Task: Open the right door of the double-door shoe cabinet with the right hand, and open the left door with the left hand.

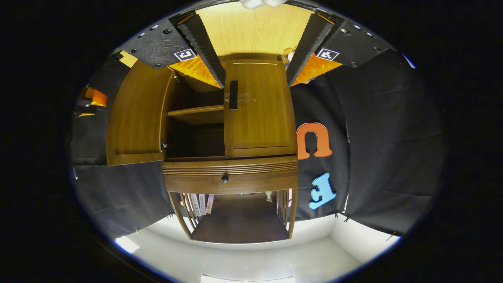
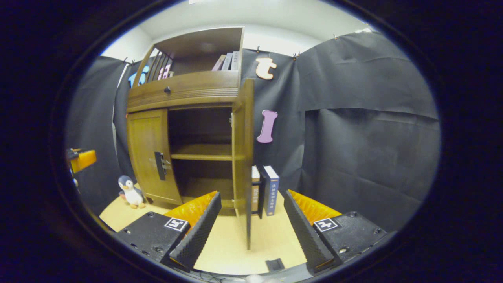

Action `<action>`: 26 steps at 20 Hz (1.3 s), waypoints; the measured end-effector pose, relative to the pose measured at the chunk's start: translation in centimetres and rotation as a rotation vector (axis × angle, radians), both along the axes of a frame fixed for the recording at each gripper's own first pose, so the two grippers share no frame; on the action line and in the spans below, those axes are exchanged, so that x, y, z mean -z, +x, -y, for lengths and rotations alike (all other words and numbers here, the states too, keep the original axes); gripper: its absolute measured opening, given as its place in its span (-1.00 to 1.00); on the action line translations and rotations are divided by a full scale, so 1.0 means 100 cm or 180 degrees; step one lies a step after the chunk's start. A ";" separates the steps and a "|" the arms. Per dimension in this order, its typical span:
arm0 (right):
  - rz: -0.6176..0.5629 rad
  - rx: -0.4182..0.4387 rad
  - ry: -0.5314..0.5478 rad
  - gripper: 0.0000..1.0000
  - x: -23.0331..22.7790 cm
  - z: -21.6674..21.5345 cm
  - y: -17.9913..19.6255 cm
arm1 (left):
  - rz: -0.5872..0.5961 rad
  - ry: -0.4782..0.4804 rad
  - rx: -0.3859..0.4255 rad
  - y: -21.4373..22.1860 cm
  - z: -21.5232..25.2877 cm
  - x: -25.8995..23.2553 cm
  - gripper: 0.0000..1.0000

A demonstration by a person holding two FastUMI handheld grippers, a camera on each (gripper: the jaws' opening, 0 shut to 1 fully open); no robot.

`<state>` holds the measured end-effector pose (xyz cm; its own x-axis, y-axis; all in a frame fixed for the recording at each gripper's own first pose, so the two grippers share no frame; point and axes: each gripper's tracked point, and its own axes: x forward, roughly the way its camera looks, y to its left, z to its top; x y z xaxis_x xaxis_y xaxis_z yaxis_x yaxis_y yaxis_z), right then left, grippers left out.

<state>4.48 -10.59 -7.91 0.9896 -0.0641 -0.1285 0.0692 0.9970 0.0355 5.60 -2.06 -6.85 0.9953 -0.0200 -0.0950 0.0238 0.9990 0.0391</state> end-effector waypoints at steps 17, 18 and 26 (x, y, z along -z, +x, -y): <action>-0.0053 0.0037 -0.0061 1.00 -0.033 -0.086 -0.011 | -0.0051 -0.0124 0.0285 0.189 0.047 0.098 0.91; -0.0070 0.0059 -0.0077 1.00 -0.034 -0.087 -0.011 | -0.0031 -0.0117 0.0296 0.205 0.051 0.102 0.89; -0.0219 0.0158 -0.0188 1.00 -0.028 -0.077 -0.004 | 0.0017 -0.0074 0.0348 0.267 0.076 0.109 1.00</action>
<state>4.09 -2.88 -5.07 0.9740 -0.1223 -0.1907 0.1188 0.9925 -0.0299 32.29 -9.70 -17.76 0.9875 -0.1306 -0.0878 0.1325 0.9910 0.0165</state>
